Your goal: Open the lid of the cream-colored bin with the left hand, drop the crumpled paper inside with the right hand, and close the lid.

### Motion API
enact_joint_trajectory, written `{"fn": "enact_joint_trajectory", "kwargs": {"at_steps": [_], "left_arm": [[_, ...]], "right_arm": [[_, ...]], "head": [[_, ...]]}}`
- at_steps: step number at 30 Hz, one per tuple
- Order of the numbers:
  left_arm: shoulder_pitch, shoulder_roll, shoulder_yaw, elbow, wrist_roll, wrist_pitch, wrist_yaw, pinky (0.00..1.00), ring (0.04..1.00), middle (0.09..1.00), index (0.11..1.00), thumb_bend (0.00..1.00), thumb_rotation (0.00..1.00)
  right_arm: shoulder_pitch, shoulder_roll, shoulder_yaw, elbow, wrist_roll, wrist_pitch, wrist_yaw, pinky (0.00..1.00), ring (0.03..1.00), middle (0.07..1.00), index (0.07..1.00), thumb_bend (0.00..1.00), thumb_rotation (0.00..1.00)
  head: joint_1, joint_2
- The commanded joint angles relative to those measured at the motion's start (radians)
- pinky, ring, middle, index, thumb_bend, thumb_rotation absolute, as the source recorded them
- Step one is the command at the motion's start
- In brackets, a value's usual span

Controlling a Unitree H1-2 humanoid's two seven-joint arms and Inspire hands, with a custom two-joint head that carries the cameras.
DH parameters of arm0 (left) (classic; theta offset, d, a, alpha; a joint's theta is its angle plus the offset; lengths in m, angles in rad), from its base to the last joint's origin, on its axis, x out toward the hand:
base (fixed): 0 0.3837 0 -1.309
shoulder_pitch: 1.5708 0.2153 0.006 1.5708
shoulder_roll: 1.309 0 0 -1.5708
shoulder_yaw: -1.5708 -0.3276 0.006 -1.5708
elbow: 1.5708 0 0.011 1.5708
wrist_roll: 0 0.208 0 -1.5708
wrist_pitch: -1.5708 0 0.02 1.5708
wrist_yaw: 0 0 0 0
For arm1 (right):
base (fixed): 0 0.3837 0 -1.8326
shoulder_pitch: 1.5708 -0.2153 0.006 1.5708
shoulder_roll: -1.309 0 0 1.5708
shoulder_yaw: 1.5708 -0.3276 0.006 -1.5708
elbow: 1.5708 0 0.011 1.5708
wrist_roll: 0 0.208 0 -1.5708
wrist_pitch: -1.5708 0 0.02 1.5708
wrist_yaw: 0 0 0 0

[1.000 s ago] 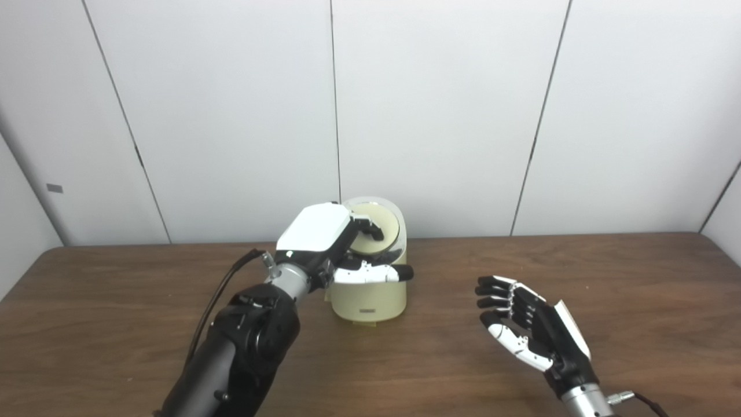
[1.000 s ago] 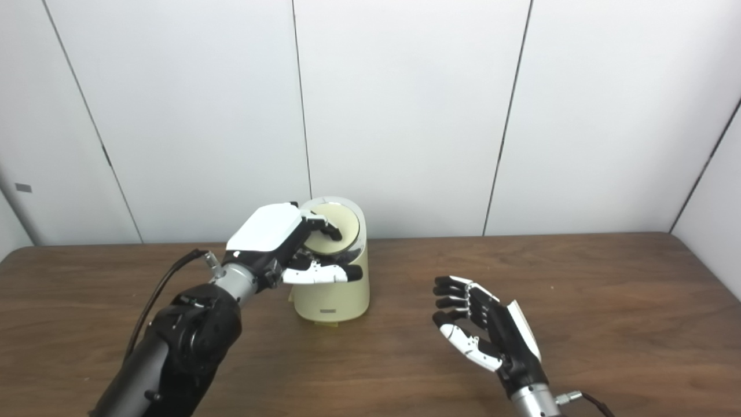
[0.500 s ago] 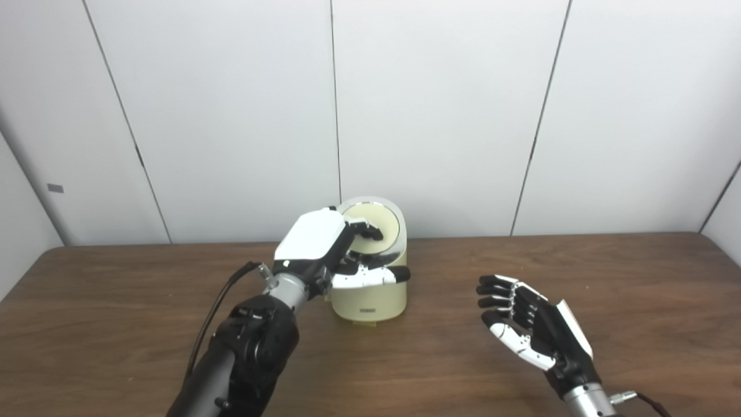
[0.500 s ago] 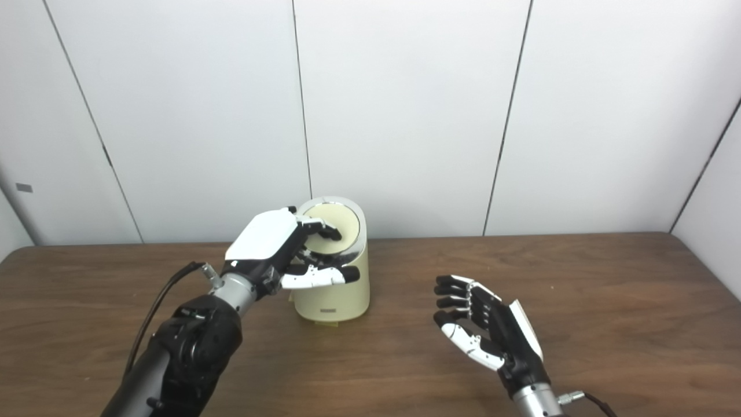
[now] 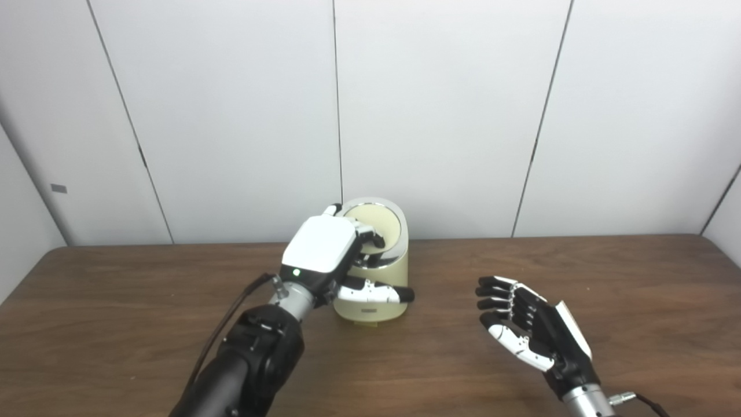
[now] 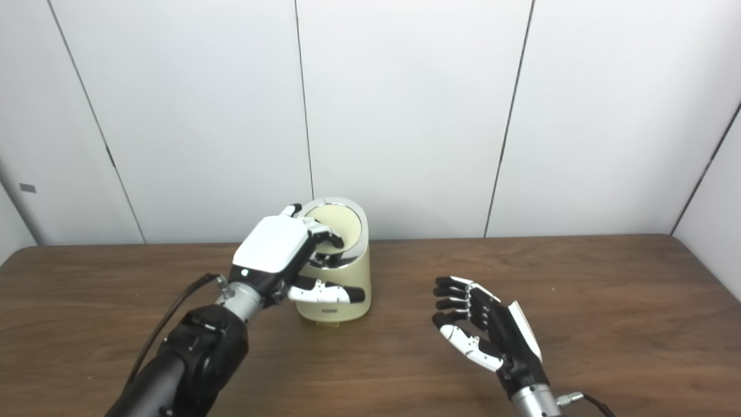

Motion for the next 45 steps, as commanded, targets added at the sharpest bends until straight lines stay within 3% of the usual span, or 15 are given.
{"fn": "enact_joint_trajectory", "kwargs": {"at_steps": [1, 8, 13, 17, 20, 23, 27, 43, 45], "left_arm": [[0.026, 0.013, -0.046, 0.075, 0.021, 0.002, -0.103, 1.0, 0.845, 0.747, 0.744, 1.0, 0.92], [0.039, 0.025, -0.089, 0.087, 0.067, -0.029, -0.126, 1.0, 0.831, 0.726, 0.731, 1.0, 0.94], [0.062, 0.042, -0.104, 0.115, 0.084, -0.078, -0.044, 1.0, 0.802, 0.684, 0.696, 1.0, 0.94], [0.076, 0.039, -0.103, 0.101, 0.077, -0.053, -0.105, 1.0, 0.809, 0.691, 0.714, 1.0, 0.94], [0.082, 0.039, -0.105, 0.097, 0.078, -0.047, -0.11, 1.0, 0.816, 0.683, 0.706, 1.0, 0.93], [0.079, 0.044, -0.115, 0.094, 0.086, -0.04, -0.155, 1.0, 0.82, 0.688, 0.7, 1.0, 0.97], [0.083, 0.04, -0.116, 0.097, 0.079, -0.025, -0.185, 1.0, 0.801, 0.66, 0.65, 1.0, 0.99], [0.086, 0.034, -0.101, 0.109, -0.005, -0.016, -0.201, 1.0, 0.756, 0.612, 0.617, 1.0, 0.97], [0.084, 0.035, -0.101, 0.114, -0.017, -0.023, -0.2, 1.0, 0.767, 0.64, 0.66, 1.0, 0.96]], "right_arm": [[-0.025, 0.002, -0.004, -0.035, 0.001, -0.018, -0.011, 0.6, 0.684, 0.727, 0.74, 0.26, 0.37], [-0.025, 0.004, -0.005, -0.04, -0.006, -0.016, -0.007, 0.61, 0.686, 0.732, 0.74, 0.25, 0.37], [-0.025, 0.008, -0.004, -0.051, -0.016, -0.002, -0.01, 0.6, 0.684, 0.732, 0.741, 0.25, 0.38], [-0.024, 0.006, -0.003, -0.052, -0.012, -0.007, -0.004, 0.59, 0.683, 0.731, 0.739, 0.23, 0.35], [-0.022, 0.007, -0.004, -0.057, -0.004, 0.002, 0.001, 0.6, 0.689, 0.737, 0.743, 0.24, 0.34], [-0.021, 0.006, -0.004, -0.06, -0.004, 0.007, 0.001, 0.6, 0.689, 0.737, 0.744, 0.25, 0.36], [-0.022, 0.006, -0.005, -0.057, -0.002, 0.003, 0.003, 0.6, 0.689, 0.738, 0.744, 0.25, 0.36], [-0.022, 0.005, -0.005, -0.059, 0.004, 0.013, 0.008, 0.61, 0.692, 0.738, 0.747, 0.27, 0.38], [-0.021, 0.005, -0.003, -0.062, -0.002, 0.018, 0.007, 0.62, 0.697, 0.742, 0.751, 0.26, 0.38]], "head": [[0.0, 0.001], [0.002, 0.004], [0.004, 0.005], [0.006, 0.008], [0.006, 0.008], [0.006, 0.01], [0.007, 0.008], [0.007, 0.004], [0.006, 0.004]]}}
